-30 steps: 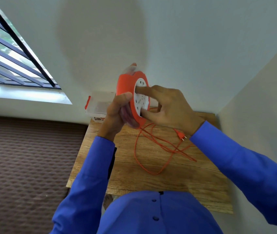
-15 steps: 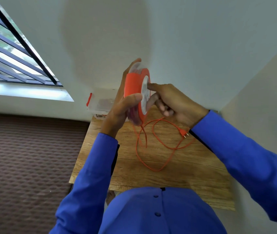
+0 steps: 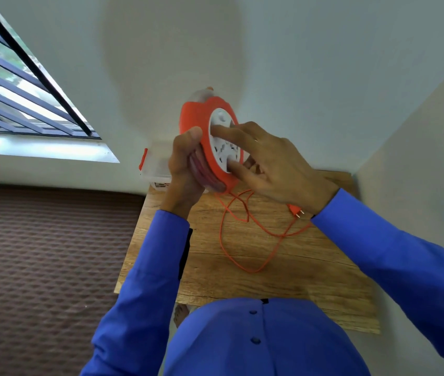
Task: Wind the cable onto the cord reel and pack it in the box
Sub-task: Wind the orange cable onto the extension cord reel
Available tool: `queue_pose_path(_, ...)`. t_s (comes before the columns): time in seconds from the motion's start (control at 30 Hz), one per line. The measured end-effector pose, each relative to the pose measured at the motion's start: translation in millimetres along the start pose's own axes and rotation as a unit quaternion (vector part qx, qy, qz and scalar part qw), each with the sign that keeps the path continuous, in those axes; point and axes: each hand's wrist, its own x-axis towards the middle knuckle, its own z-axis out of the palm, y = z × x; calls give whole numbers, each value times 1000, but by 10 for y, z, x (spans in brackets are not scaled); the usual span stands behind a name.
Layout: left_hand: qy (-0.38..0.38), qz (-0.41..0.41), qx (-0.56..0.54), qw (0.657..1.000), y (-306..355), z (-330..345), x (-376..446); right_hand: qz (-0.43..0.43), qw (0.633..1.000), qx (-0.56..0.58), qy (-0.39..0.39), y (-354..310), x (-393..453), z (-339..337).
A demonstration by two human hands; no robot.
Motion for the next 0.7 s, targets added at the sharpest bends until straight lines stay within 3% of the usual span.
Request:
queue_pose_path(0.1,12,-13,-2,1000,-7,59,31,13,999,-3,44,52,43,-54)
queue_pose_path(0.17,10,-6,4,1000,-5,103,43,67,993,53,78,76,83,-63)
queue_pose_path(0.27,-4,17,23,1000,17,178,56,156,966,174,107,71,167,-55)
queue_pose_path(0.37,-14,22,76,997,27,174,36,201,951,194,136,50,232,-52)
queue_pose_path(0.43,18,17,96,995,20,154,51,239,933,229,141,17,246,-5)
queue_pose_path(0.5,33,25,146,988,4,137,84,317,895,292,110,-16,276,28)
queue_pose_path(0.6,15,66,144,987,3,131,83,432,802,412,-28,-17,355,-25)
queue_pose_path(0.63,10,74,131,989,9,124,66,442,788,424,-61,-21,364,-53)
queue_pose_path(0.7,6,82,104,991,4,114,44,422,805,413,-62,-43,380,-72)
